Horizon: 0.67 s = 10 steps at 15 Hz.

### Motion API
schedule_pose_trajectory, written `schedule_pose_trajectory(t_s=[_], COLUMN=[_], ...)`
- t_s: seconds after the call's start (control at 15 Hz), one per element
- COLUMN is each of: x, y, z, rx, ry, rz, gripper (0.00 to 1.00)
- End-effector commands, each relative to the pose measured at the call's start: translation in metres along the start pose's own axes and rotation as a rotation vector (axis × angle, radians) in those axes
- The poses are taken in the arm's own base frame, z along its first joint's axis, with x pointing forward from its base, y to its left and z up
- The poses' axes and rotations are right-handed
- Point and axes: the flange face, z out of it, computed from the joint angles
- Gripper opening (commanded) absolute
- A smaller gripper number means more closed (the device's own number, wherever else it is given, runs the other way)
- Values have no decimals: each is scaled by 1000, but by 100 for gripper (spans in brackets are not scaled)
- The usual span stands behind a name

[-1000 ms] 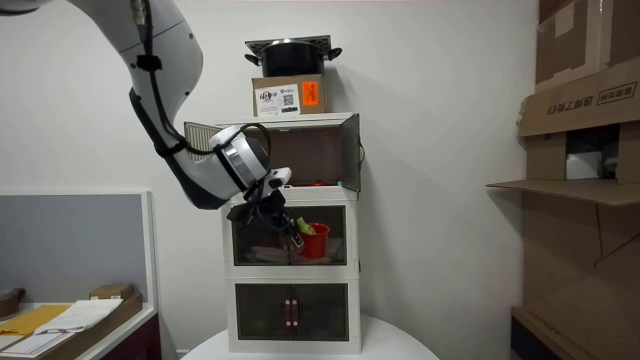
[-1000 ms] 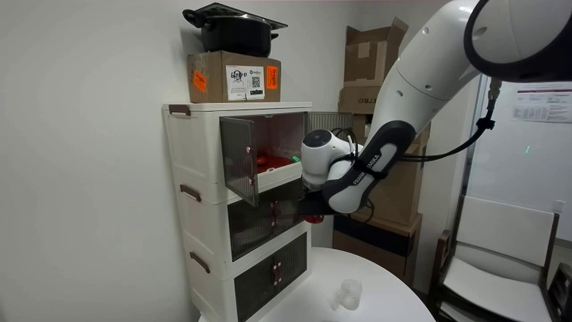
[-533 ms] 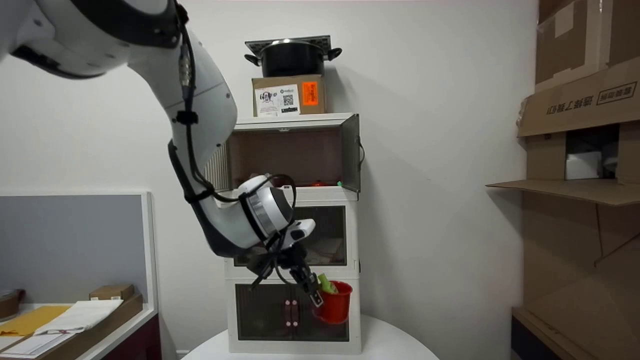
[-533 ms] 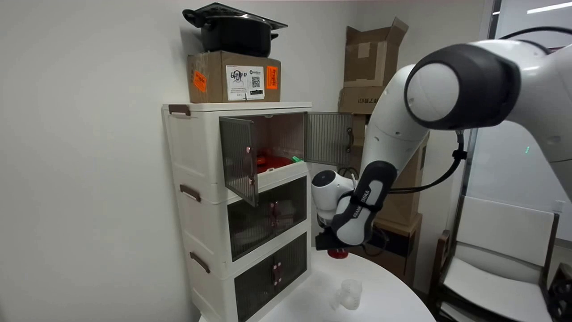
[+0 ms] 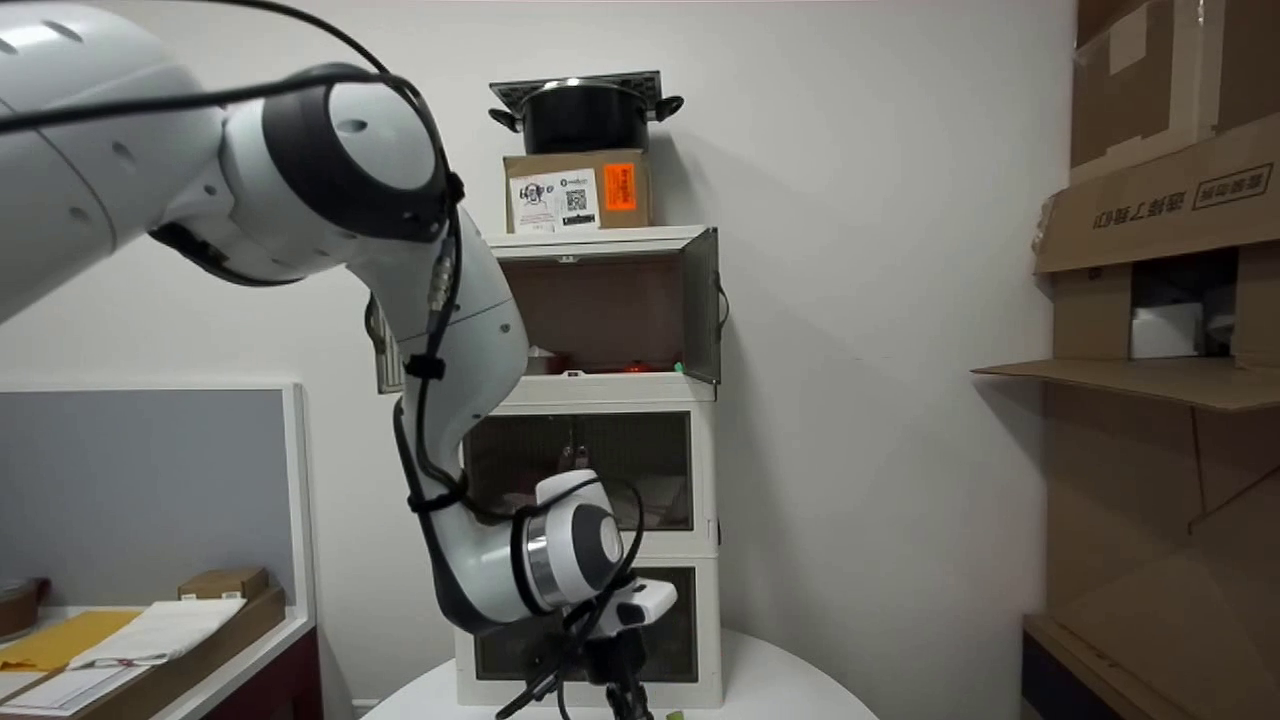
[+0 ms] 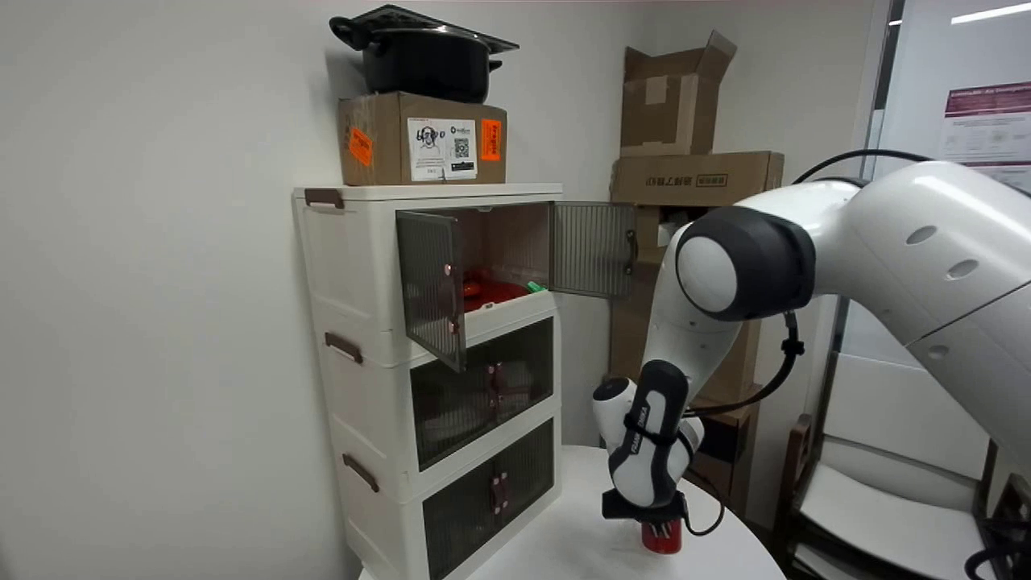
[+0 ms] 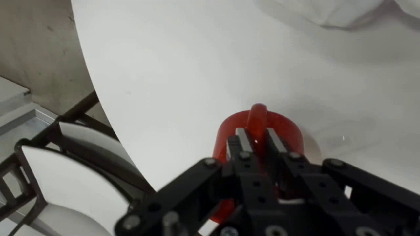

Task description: Open the top left cabinet door, remove the orange cup from the top cabinet and put it on the table

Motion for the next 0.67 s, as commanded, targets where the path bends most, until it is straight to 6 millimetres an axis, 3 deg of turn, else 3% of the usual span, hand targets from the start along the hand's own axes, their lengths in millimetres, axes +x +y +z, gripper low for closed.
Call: schedule_pose_trajectory(t_s=[0.0, 0.27, 0.6], x=[-8, -17, 3], y=[-4, -1, -6], z=[51, 88, 85], rx=[-70, -119, -148], ry=[-86, -149, -123], rz=[44, 94, 116], gripper=[6, 6, 9])
